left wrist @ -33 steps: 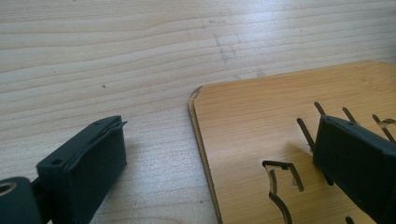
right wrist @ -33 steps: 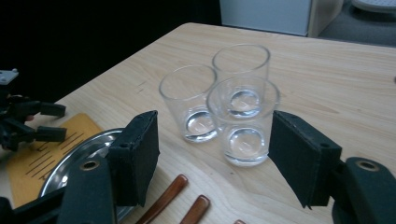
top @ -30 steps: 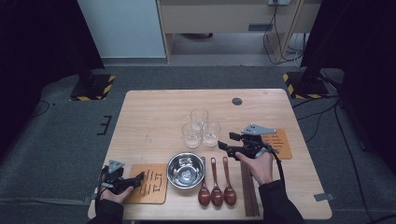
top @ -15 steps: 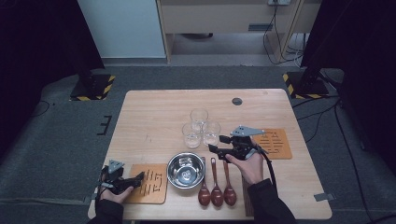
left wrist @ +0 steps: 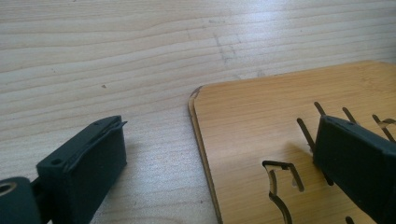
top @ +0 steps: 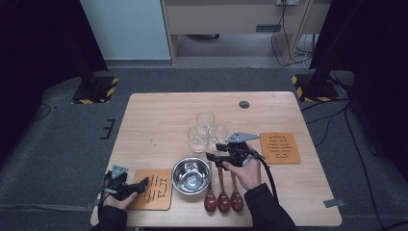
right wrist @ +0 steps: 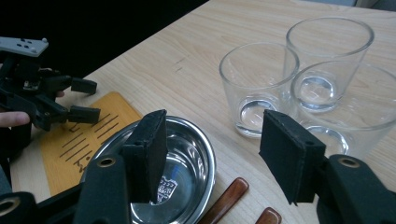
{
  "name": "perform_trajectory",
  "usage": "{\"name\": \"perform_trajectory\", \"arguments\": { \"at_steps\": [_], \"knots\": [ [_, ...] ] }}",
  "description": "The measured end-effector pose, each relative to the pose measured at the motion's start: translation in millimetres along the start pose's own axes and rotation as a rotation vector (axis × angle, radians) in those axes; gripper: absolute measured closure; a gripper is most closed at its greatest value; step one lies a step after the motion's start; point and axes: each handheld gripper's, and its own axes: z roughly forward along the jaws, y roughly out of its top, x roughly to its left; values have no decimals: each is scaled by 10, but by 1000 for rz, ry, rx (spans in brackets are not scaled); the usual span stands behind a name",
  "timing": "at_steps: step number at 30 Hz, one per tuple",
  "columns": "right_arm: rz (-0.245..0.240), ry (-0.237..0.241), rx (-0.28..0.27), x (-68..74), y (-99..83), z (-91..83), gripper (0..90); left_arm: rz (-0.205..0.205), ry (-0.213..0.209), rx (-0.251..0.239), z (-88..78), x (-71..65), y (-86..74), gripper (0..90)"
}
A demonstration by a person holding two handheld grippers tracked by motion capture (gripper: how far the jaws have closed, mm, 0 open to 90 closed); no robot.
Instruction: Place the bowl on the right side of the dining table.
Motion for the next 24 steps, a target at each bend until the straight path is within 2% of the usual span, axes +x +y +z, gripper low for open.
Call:
{"name": "perform_trajectory", "arguments": {
  "at_steps": [24],
  "knots": [
    [-23, -1, 138, 90, -104, 347, 479, 0, 0, 0, 0, 0, 0, 18]
  ]
}}
